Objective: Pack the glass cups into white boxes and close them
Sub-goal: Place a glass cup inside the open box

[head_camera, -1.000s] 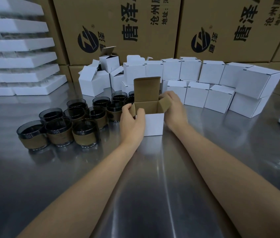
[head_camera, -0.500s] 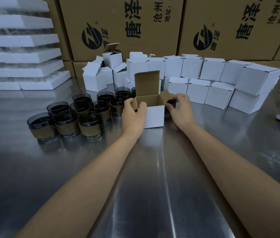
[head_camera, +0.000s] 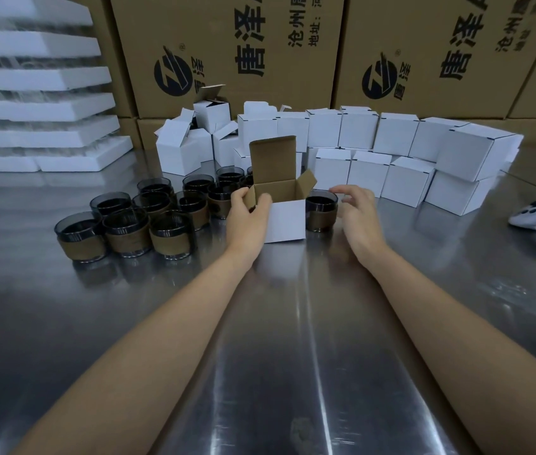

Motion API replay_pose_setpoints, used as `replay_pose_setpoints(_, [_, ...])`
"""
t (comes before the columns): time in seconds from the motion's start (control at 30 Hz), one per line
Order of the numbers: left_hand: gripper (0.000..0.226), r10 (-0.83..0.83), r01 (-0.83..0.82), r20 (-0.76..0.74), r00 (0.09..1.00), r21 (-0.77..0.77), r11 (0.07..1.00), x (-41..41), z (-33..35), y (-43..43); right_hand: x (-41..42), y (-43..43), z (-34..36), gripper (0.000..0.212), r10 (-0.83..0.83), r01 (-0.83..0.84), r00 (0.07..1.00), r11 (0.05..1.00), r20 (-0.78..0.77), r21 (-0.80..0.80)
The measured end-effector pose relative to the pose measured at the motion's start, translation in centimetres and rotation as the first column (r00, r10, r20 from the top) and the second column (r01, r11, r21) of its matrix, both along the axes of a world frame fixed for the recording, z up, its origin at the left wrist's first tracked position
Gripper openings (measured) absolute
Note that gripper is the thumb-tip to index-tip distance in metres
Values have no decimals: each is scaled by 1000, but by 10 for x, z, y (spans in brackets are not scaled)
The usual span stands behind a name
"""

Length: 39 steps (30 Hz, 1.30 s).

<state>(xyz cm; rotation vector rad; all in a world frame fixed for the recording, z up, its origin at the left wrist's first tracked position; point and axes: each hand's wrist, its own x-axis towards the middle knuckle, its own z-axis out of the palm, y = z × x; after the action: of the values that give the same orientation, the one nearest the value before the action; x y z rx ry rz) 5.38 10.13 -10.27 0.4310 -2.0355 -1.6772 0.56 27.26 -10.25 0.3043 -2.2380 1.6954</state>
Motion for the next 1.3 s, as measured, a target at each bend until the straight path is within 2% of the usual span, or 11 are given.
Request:
replay_pose_setpoints(0.13, [43,2,-2,2,1000,-13,1000,-2,-1,0,-2,3,-1,35,95,-94,995,982,5,166])
replay_pose_setpoints(0.3, [45,-12,12,2,1000,-16,1000,-2,-2,-1,-4,7,-2,23,96,-86,995,967,-28,240])
replay_pose_setpoints(0.4, [46,-17,17,-9,1000,-34,999,-3,-3,-1,-4,9,-1,30,34,-18,997,973,-66,230])
replay_pose_setpoints(0.47, [47,-23,23,-13,1000,-45,999,-3,-3,-1,-4,9,0,23,8,15,995,975,-101,223])
replay_pose_setpoints(0.93, [49,-57,56,-34,998,-36,998,-3,-3,-1,1,8,3,6,23,3,995,970,-102,243])
replay_pose_setpoints(1.1, [50,-66,65,-40,997,-26,998,-3,-3,-1,-1,7,3,10,7,5,998,980,-62,199])
replay_pose_setpoints(1.2, [50,-85,84,-41,996,-13,996,-2,-3,-1,-1,6,5,9,30,-32,999,994,13,103])
replay_pose_setpoints(1.3, [53,-98,98,-39,994,-9,995,-2,-3,-1,-3,7,7,16,-20,19,999,999,25,46])
